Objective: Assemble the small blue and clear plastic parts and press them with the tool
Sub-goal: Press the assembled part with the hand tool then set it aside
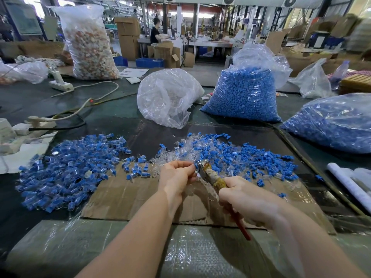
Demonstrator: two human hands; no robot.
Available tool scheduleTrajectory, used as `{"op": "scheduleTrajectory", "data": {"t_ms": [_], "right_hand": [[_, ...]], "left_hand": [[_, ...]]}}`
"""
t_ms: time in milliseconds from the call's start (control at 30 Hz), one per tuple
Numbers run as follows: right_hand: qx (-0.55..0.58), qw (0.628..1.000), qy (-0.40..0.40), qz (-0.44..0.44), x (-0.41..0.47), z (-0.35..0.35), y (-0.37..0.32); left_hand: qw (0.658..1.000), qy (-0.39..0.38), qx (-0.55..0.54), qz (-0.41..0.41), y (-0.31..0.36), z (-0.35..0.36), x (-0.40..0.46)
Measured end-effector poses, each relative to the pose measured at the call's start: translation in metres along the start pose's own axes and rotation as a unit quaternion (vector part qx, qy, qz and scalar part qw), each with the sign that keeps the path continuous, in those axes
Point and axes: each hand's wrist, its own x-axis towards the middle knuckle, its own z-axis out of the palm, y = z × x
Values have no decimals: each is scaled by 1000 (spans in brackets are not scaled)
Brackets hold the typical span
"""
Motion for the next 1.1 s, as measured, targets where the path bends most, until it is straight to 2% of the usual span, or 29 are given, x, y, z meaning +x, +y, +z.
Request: {"op": "scheduleTrajectory", "data": {"t_ms": [367, 533, 700, 767, 867, 933, 1000, 1100], "right_hand": [[-19, 1000, -14, -14, -3, -5, -3], [-93, 995, 19, -34, -2, -1, -2], [-111, 993, 43, -26, 4, 3, 2], [-68, 996, 40, -36, 5, 5, 5], [71, 994, 53, -59, 5, 2, 7], [121, 989, 73, -53, 6, -2, 10], [93, 987, 121, -51, 9, -7, 16], [-11, 978, 205, -42, 17, -17, 28]], "left_hand": [[1000, 3, 25, -8, 2, 0, 0], [1000, -9, 6, -14, 1, 0, -3], [1000, -5, 12, 2, 0, 3, -5], [1000, 0, 11, 7, 0, 3, -5], [1000, 11, 5, 17, 2, -1, -6], [998, 24, 31, 48, 3, -11, -7], [980, 75, 138, 124, 5, -27, -5], [902, 178, 314, 237, 15, -56, 1]]}}
